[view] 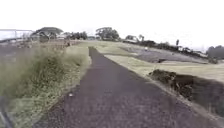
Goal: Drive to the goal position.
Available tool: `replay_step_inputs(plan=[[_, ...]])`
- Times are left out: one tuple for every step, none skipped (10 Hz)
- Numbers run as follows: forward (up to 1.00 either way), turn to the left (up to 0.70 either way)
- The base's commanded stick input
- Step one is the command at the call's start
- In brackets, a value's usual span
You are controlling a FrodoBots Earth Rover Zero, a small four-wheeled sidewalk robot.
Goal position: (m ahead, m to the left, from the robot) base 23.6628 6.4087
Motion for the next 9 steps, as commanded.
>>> replay_step_inputs(plan=[[1.0,0.0],[1.0,0.0],[1.0,0.0],[1.0,0.0],[1.0,0.0],[1.0,0.16],[1.0,0.34],[1.0,0.15],[1.0,0.0]])
